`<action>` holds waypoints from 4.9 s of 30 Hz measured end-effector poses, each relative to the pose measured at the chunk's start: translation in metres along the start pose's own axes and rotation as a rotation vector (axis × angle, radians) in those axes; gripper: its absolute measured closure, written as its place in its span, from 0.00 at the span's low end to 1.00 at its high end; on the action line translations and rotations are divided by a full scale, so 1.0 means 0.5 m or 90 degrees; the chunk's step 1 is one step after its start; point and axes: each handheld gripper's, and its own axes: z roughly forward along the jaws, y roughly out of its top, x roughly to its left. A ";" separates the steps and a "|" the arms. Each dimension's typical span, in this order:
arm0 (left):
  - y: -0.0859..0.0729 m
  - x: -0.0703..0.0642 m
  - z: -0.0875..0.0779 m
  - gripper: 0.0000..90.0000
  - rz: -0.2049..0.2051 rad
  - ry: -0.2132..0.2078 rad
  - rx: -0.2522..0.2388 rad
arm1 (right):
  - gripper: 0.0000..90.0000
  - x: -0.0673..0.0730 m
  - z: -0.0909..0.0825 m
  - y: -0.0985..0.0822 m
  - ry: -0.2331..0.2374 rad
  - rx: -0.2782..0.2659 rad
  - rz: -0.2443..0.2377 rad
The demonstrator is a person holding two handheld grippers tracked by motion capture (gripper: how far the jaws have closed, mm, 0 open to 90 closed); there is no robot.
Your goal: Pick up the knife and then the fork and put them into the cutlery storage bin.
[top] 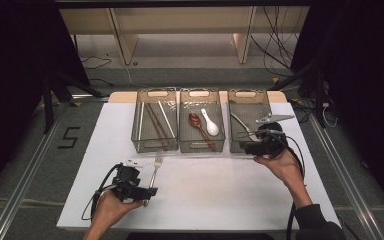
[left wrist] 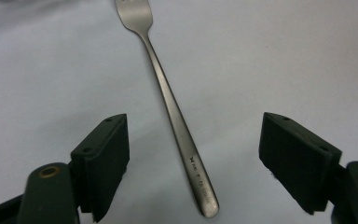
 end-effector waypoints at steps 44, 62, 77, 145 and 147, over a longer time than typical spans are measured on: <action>0.086 0.000 0.073 0.72 0.047 0.040 0.151 | 0.30 0.067 -0.016 -0.124 0.056 0.026 -0.029; 0.079 -0.012 0.073 0.89 0.101 0.039 0.140 | 0.30 0.070 -0.016 -0.123 0.060 0.026 -0.035; 0.079 -0.026 0.080 0.90 0.109 0.051 0.130 | 0.31 0.071 -0.017 -0.122 0.062 0.025 -0.038; 0.085 -0.192 0.037 0.92 0.275 -0.183 0.193 | 0.47 0.351 0.062 -0.145 0.191 0.027 -0.476; 0.085 -0.196 0.036 0.92 0.280 -0.188 0.195 | 0.50 0.353 0.067 -0.144 0.198 0.036 -0.484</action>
